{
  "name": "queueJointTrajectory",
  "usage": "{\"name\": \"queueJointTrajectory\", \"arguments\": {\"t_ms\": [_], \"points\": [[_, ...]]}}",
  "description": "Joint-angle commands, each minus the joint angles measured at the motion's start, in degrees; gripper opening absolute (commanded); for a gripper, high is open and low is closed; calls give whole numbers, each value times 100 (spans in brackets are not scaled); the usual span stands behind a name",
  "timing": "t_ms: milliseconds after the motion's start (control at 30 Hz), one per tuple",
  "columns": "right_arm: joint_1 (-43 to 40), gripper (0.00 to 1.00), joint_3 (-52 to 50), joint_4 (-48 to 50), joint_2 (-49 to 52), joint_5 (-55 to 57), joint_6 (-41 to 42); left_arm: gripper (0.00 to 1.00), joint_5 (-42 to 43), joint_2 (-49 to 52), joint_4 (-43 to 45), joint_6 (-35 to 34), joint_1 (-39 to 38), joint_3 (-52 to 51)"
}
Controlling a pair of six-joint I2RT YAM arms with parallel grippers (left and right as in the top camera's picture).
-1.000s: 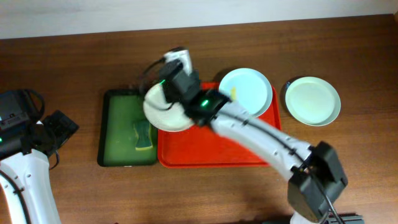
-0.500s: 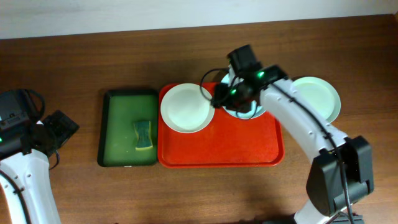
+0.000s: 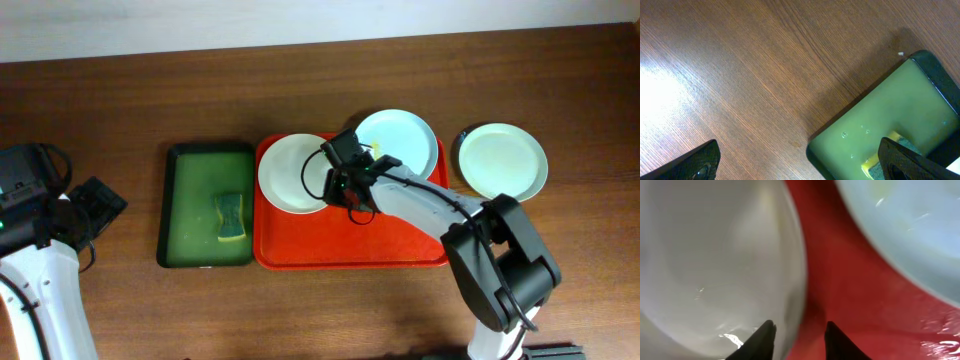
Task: Clean dirty plates on tray and stack at the side
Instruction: 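Lower the cream plate onto the plate at the right and release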
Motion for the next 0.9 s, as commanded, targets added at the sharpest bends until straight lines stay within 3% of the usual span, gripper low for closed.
{"name": "queueJointTrajectory", "arguments": {"t_ms": [0,33,167,400,600,767,867], "points": [[101,11,-33,-61,44,109,72,99,0,-55,-4,-72,24,35],[87,4,-33,-140,42,109,72,99,0,-55,-7,-72,24,35],[79,4,-28,-426,-74,109,-61,99,0,-55,-4,-72,24,35],[-308,4,-28,-1237,-1884,208,-186,99,2,-55,-4,-72,24,37],[-2796,4,-28,-2297,-3451,-127,-802,99,0,-55,-4,-72,24,35],[-5532,4,-52,-2675,-2900,-20,-1294,99,2,-55,-4,-72,24,35],[-6083,4,-52,-2599,-2214,4,-1373,99,0,-55,-7,-72,24,35]]}}
